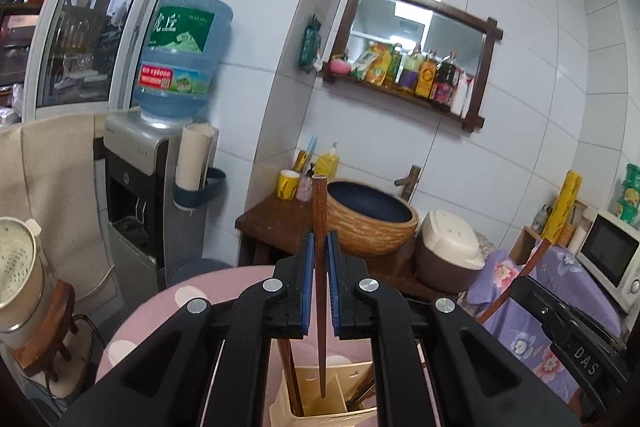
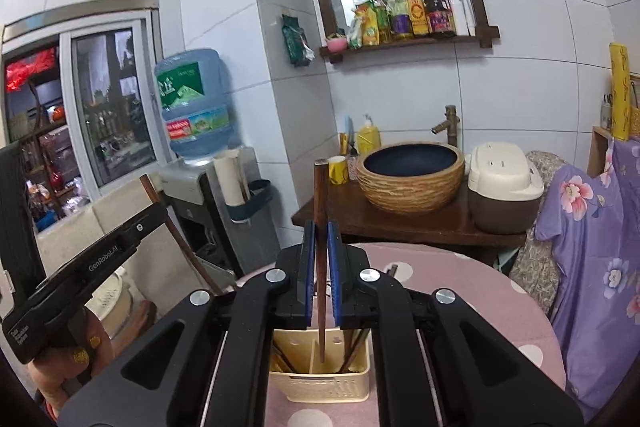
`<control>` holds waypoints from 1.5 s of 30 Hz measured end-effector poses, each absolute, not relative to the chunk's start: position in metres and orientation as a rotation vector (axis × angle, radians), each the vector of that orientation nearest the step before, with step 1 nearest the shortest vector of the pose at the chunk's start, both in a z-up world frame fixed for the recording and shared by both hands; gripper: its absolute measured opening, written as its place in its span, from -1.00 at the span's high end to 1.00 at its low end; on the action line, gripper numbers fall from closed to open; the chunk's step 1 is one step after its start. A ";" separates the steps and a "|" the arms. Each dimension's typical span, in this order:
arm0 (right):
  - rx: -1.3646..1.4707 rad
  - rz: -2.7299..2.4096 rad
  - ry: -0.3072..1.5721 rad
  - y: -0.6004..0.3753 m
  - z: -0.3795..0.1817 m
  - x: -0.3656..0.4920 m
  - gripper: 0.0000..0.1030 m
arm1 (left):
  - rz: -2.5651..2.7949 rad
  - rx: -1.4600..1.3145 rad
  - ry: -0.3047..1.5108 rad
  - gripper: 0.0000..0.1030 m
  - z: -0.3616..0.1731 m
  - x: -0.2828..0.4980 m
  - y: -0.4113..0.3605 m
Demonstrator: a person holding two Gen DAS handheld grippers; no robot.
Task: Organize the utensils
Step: 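Lower both chopsticks into the holder and open both grippers, then move both grippers back over the metal and clear plastic spoons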
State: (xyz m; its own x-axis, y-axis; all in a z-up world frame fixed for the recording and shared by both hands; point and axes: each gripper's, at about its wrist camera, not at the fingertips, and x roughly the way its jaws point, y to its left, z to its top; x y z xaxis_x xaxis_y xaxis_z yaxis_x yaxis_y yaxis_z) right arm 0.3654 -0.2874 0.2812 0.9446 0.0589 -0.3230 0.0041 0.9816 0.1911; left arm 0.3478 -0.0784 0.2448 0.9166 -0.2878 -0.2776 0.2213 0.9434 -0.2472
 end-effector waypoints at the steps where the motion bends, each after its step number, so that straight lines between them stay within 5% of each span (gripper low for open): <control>1: 0.189 0.023 0.350 -0.287 0.270 0.371 0.86 | -0.249 -0.206 0.319 0.85 0.236 0.350 -0.080; 12: 0.230 0.009 0.481 -0.291 0.191 0.393 0.86 | -0.227 -0.185 0.480 0.85 0.147 0.364 -0.083; 21: 0.216 0.025 0.479 -0.287 0.173 0.391 0.85 | -0.242 -0.170 0.482 0.81 0.134 0.358 -0.083; 24: 0.188 0.026 0.469 -0.282 0.170 0.384 0.72 | -0.261 -0.158 0.485 0.05 0.133 0.350 -0.082; 25: 0.177 0.023 0.460 -0.281 0.169 0.380 0.49 | -0.261 -0.162 0.470 -0.29 0.133 0.345 -0.078; 26: 0.166 0.022 0.448 -0.280 0.168 0.375 0.24 | -0.258 -0.170 0.450 -0.36 0.132 0.338 -0.074; 29: 0.134 0.022 0.437 -0.278 0.161 0.360 0.17 | -0.262 -0.153 0.445 -0.63 0.127 0.323 -0.066; 34: 0.113 0.075 0.477 -0.273 0.143 0.337 -0.01 | -0.245 -0.124 0.492 -0.86 0.105 0.298 -0.050; 45: -0.006 0.140 0.585 -0.244 0.080 0.289 -0.21 | -0.172 -0.091 0.655 -0.89 0.044 0.268 -0.023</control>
State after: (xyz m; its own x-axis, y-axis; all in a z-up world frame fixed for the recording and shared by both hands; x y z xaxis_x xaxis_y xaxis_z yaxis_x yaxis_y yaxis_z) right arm 0.2887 -0.2442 0.0798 0.8243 0.1296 -0.5510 -0.1332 0.9905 0.0338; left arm 0.2677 -0.0227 0.0436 0.7795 -0.1870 -0.5978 0.1299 0.9819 -0.1377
